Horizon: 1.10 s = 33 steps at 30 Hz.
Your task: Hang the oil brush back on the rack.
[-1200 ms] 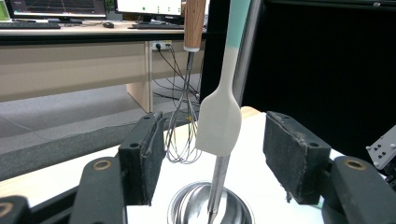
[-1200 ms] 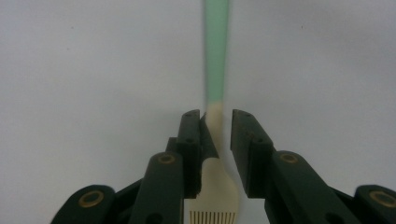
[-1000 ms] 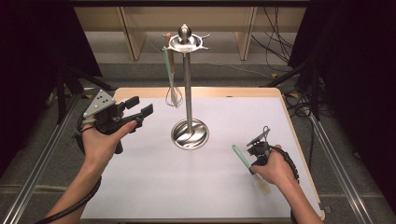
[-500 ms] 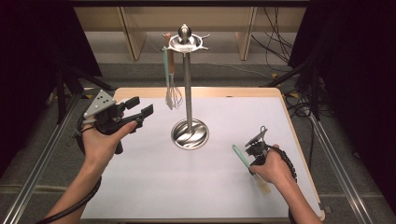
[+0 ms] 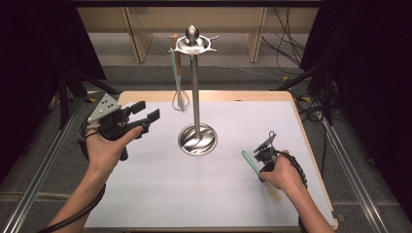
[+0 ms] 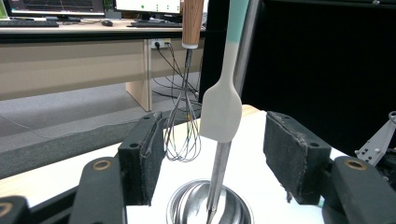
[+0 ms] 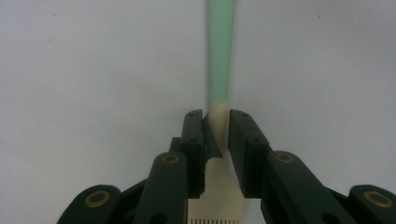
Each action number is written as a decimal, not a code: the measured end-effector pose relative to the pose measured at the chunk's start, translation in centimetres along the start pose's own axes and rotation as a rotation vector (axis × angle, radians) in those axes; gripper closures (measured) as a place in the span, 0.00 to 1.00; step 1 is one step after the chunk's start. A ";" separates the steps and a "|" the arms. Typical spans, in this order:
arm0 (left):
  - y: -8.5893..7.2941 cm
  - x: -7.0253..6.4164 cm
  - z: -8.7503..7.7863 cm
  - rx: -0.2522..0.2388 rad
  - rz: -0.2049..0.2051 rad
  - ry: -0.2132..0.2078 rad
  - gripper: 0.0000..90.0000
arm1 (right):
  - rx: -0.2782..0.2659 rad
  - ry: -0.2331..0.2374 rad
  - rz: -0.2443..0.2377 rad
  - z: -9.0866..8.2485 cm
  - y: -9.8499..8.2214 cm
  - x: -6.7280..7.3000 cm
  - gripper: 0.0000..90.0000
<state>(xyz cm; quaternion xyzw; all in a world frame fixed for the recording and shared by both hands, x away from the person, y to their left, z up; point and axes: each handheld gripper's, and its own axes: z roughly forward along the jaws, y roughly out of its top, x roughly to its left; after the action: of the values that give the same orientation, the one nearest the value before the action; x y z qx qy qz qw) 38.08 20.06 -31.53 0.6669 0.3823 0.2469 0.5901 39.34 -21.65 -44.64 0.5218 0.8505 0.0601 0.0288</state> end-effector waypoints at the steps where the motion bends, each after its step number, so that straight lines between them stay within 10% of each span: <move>1: 0.0 0.0 0.0 0.000 0.001 0.001 0.42 | 0.003 -0.003 0.000 0.1 0.0 0.1 0.86; 33: -0.3 0.0 0.3 0.015 -0.001 -0.005 0.42 | 0.042 -0.018 0.018 0.5 0.6 0.2 0.92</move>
<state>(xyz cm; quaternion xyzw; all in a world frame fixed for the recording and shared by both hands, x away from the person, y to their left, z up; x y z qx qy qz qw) 38.22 19.89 -31.87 0.6718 0.3827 0.2420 0.5862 39.84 -21.18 -45.03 0.5303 0.8466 0.0376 0.0247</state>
